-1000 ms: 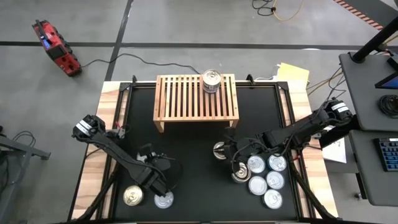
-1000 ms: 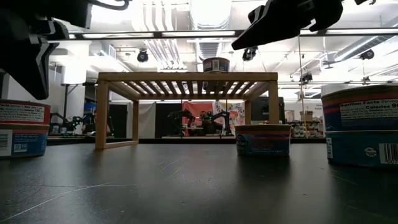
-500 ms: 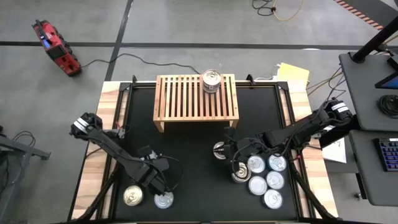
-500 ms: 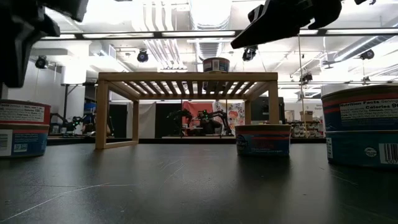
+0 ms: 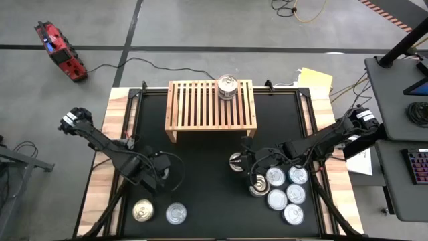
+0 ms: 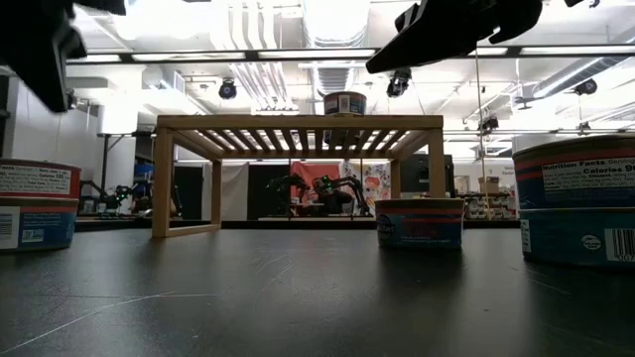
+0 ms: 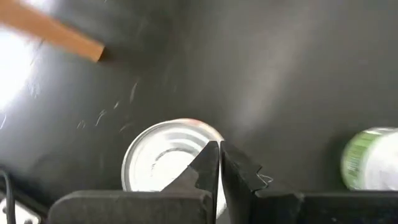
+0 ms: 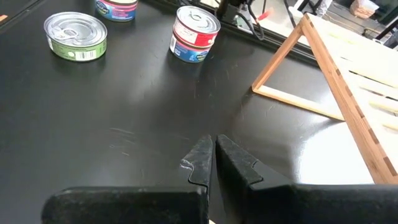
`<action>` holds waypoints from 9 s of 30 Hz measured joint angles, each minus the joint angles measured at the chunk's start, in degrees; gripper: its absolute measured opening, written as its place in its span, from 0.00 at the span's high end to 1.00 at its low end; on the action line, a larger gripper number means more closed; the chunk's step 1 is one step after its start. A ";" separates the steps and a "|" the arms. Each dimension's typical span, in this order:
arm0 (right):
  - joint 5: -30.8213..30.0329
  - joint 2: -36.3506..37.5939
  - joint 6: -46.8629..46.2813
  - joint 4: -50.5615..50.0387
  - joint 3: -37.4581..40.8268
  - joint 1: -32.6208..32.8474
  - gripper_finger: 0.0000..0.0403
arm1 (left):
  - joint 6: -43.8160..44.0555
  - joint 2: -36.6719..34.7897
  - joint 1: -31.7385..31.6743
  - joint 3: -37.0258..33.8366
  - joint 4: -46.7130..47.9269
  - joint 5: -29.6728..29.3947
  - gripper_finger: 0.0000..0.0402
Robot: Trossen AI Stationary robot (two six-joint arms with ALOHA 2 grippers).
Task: Stack canned seafood by type on shelf
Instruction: Put the red tuna can on the shelf
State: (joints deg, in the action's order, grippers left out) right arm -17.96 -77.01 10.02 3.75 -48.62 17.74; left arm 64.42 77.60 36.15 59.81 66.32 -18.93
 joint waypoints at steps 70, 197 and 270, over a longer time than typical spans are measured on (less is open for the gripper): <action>0.00 -0.02 -0.07 -0.02 0.11 -0.02 0.97 | 13.27 10.61 -7.28 -2.95 14.61 2.01 1.00; -0.03 -0.04 -7.62 1.31 3.32 0.00 0.97 | -13.40 14.58 -16.81 -11.17 -47.32 5.29 1.00; 6.18 -25.18 -16.59 19.59 -8.82 -0.87 0.97 | -5.52 -5.50 -9.00 -27.17 -55.76 -9.23 1.00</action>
State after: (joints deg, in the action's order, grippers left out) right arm -11.78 -102.19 -6.57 23.34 -57.44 16.87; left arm 58.90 72.10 27.16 32.64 10.56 -28.16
